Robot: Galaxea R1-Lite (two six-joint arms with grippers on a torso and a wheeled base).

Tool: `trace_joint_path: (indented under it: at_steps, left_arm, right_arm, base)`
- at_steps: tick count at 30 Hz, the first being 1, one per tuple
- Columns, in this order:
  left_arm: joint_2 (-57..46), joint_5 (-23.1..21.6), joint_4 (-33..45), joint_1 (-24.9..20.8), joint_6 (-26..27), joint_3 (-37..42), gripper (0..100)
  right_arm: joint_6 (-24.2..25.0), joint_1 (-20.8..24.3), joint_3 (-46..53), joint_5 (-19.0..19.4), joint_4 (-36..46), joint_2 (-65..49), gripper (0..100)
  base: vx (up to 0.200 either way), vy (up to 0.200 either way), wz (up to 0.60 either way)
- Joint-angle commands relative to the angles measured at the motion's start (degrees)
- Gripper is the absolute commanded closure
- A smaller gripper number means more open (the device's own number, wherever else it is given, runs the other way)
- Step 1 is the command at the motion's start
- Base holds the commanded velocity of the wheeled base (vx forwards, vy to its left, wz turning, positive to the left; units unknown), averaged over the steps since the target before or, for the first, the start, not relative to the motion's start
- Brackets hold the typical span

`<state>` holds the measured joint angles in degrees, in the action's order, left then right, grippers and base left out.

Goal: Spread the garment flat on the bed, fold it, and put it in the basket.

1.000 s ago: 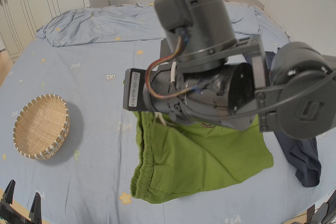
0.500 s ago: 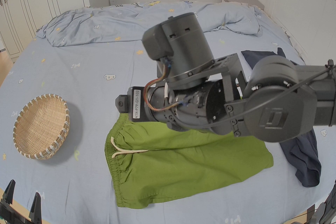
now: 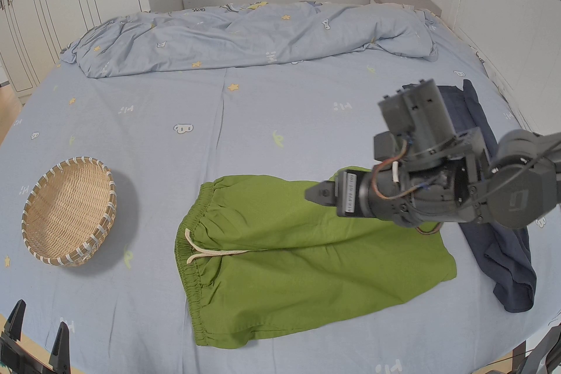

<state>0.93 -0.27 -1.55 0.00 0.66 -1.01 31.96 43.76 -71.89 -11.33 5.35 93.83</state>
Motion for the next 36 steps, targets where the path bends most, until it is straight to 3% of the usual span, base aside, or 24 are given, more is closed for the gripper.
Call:
trace_joint_path:
  at_steps: [1,6,7,8,9,10,11,12,13,14,15,16,17,19,20,25,28,30,32,34,36]
  left_arm:
    - [-0.93,-0.17,-0.03,0.0,0.31,1.01,0]
    - [-0.93,0.36,-1.97,0.0,-0.04,0.31,0]
    - [0.04,-0.17,-3.37,-0.18,-2.24,-5.93,0]
    - [2.76,0.71,-3.99,-1.14,-7.78,-16.83,0]
    - [3.38,0.71,-3.81,-1.23,-8.74,-18.5,0]
    - [9.71,0.97,-0.03,-2.9,-17.18,-33.0,0]
    - [13.75,0.09,5.42,-3.25,-19.29,-41.44,0]
    - [13.75,0.09,5.42,-3.25,-19.29,-41.44,0]
    - [17.18,-2.37,11.22,-3.25,-18.5,-45.75,0]
    - [21.31,-9.49,15.7,-3.43,-18.41,-46.27,0]
    - [23.77,-14.15,17.02,-3.43,-19.2,-45.57,0]
    - [24.21,-14.85,17.1,-3.43,-19.38,-45.39,0]
    - [29.4,-21.44,17.54,-3.69,-23.07,-42.76,0]
    - [29.92,-21.88,17.46,-3.69,-23.51,-42.58,0]
    - [40.73,-27.33,16.4,-3.6,-31.68,-40.74,0]
    - [57.52,-34.54,10.78,-3.87,-39.51,-38.45,0]
    - [62.09,-39.02,8.67,-3.87,-39.77,-34.67,0]
    - [67.54,-46.14,3.39,-3.6,-38.63,-27.38,0]
    - [71.41,-49.48,-2.58,-3.52,-36.61,-21.66,0]
    - [73.78,-50.18,-6.27,-3.6,-34.58,-18.59,0]
    - [79.67,-50.27,-12.78,-3.87,-28.52,-13.4,0]
  right_arm:
    - [0.38,-11.16,19.94,7.63,-10.71,-13.59,0]
    - [0.47,-16.69,26.27,11.68,-14.76,-14.82,0]
    - [0.56,-17.22,26.8,12.2,-15.28,-14.82,0]
    - [0.56,-17.84,27.33,12.82,-15.9,-14.73,0]
    - [0.56,-17.92,27.42,12.91,-15.99,-14.73,0]
    - [0.47,-18.36,27.77,13.43,-16.6,-14.64,0]
    - [0.47,-18.28,27.85,13.43,-16.69,-14.55,0]
    - [0.47,-18.28,27.85,13.43,-16.69,-14.55,0]
    - [0.47,-18.1,28.12,13.52,-16.6,-14.55,0]
    - [0.38,-18.01,29.35,13.61,-16.69,-14.64,0]
    - [0.38,-18.19,30.14,13.61,-16.69,-14.73,0]
    - [0.29,-18.19,30.23,13.61,-16.69,-14.82,0]
    - [0.29,-18.36,31.46,13.52,-16.69,-15.26,0]
    - [0.29,-18.36,31.55,13.61,-16.69,-15.34,0]
    - [0.29,-18.54,32.69,13.61,-16.69,-16.75,0]
    - [0.29,-18.36,33.39,13.43,-16.6,-17.45,0]
    - [0.29,-18.36,34.53,13.43,-16.6,-17.54,0]
    - [0.29,-18.8,36.47,13.26,-16.6,-17.45,0]
    - [0.03,-20.3,37.79,13.52,-16.69,-17.37,0]
    - [0.03,-20.74,38.31,13.61,-16.78,-17.37,0]
    - [0.03,-20.91,38.67,13.61,-16.78,-17.1,0]
  base:
    - [0.0,0.0,0.0]
    - [0.0,0.0,0.0]
    - [0.0,0.0,0.0]
    - [0.0,0.0,0.0]
    - [0.0,0.0,0.0]
    - [0.0,0.0,0.0]
    - [0.0,0.0,0.0]
    - [0.0,0.0,0.0]
    - [0.0,0.0,0.0]
    - [0.0,0.0,0.0]
    - [0.0,0.0,0.0]
    - [0.0,0.0,0.0]
    - [0.0,0.0,0.0]
    - [0.0,0.0,0.0]
    - [0.0,0.0,0.0]
    - [0.0,0.0,0.0]
    - [0.0,0.0,0.0]
    - [0.0,0.0,0.0]
    - [0.0,0.0,0.0]
    - [0.0,0.0,0.0]
    - [0.0,0.0,0.0]
